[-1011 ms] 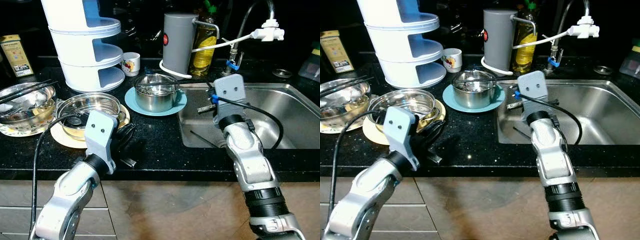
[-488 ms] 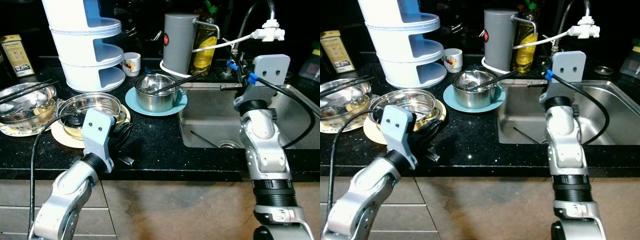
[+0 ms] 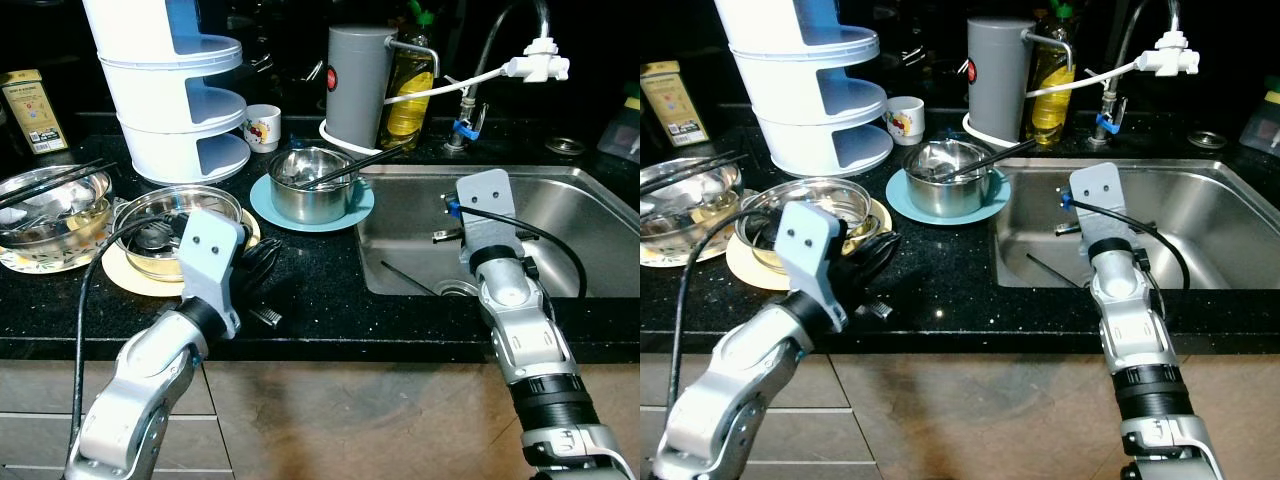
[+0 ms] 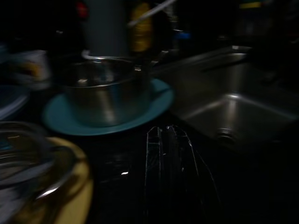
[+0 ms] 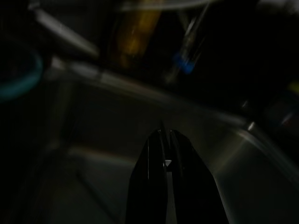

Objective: Kitchen organization

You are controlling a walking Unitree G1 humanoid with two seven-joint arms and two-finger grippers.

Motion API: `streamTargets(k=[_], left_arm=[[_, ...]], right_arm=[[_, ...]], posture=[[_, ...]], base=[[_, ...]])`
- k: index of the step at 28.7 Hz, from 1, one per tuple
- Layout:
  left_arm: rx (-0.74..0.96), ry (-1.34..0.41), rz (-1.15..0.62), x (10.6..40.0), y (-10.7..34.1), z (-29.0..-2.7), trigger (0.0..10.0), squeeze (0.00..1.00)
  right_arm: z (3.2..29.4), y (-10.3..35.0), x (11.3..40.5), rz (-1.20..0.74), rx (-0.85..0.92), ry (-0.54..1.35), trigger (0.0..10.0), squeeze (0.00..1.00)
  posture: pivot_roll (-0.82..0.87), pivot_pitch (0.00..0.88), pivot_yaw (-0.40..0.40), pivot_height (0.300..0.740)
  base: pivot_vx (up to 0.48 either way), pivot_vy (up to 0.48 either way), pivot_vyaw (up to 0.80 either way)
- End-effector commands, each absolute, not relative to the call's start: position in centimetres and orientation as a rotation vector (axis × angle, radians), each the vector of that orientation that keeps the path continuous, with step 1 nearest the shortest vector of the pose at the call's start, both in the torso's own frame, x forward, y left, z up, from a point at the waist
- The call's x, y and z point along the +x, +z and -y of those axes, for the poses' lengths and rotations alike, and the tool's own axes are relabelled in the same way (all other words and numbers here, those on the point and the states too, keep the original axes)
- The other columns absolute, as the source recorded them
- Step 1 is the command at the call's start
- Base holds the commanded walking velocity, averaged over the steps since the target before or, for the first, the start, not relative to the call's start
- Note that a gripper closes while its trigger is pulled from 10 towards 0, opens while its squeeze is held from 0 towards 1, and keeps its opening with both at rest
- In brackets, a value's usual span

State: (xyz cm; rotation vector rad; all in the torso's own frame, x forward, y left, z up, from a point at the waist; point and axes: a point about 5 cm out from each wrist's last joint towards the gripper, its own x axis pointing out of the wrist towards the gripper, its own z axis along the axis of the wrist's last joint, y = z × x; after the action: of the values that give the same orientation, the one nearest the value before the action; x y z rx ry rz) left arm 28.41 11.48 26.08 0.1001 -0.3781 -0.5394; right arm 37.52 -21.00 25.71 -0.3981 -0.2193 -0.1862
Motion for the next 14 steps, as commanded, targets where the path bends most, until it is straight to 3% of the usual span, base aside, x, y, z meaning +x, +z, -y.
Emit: streamTargets(k=[1, 5, 6, 7, 8, 9, 10, 14], left_arm=[[0.078, -0.593, 0.34, 28.5, 25.5, -10.5, 10.0, 0.0], [0.036, -0.639, 0.288, 28.9, 24.6, -9.0, 10.0, 0.0], [0.003, -0.641, 0.271, 29.1, 24.2, -8.5, 10.0, 0.0], [0.006, -0.641, 0.263, 29.2, 24.0, -8.3, 10.0, 0.0], [0.021, -0.639, 0.256, 29.3, 23.8, -8.1, 10.0, 0.0], [0.021, -0.639, 0.256, 29.3, 23.8, -8.1, 10.0, 0.0], [0.025, -0.633, 0.255, 29.3, 23.8, -8.1, 10.0, 0.0], [0.036, -0.607, 0.242, 29.7, 23.6, -8.0, 10.0, 0.0]], right_arm=[[20.7, 24.6, 37.8, 0.153, -0.382, -0.158, 0.0, 0.0], [19.8, 24.2, 38.3, 0.134, -0.371, -0.12, 0.0, 0.0], [19.4, 24.1, 38.5, 0.121, -0.353, -0.106, 2.9, 0.0], [19.2, 24.0, 38.5, 0.113, -0.344, -0.099, 3.9, 0.0], [19.0, 24.0, 38.6, 0.108, -0.33, -0.095, 8.1, 0.0], [19.0, 24.0, 38.6, 0.108, -0.33, -0.095, 8.1, 0.0], [18.9, 24.0, 38.6, 0.105, -0.318, -0.09, 10.0, 0.0], [18.3, 23.3, 38.8, 0.038, -0.247, -0.032, 10.0, 0.0]], posture=[[0.06, 0.154, -0.003, 0.74], [0.06, 0.153, -0.007, 0.74], [0.06, 0.152, -0.006, 0.74], [0.06, 0.151, -0.005, 0.74], [0.05, 0.15, -0.005, 0.74], [0.05, 0.15, -0.005, 0.74], [0.05, 0.149, -0.004, 0.74], [0.05, 0.146, -0.008, 0.74]], base=[[0.0, 0.0, 0.0], [0.0, 0.0, 0.0], [0.0, 0.0, 0.0], [0.0, 0.0, 0.0], [0.0, 0.0, 0.0], [0.0, 0.0, 0.0], [0.0, 0.0, 0.0], [0.0, 0.0, 0.0]])
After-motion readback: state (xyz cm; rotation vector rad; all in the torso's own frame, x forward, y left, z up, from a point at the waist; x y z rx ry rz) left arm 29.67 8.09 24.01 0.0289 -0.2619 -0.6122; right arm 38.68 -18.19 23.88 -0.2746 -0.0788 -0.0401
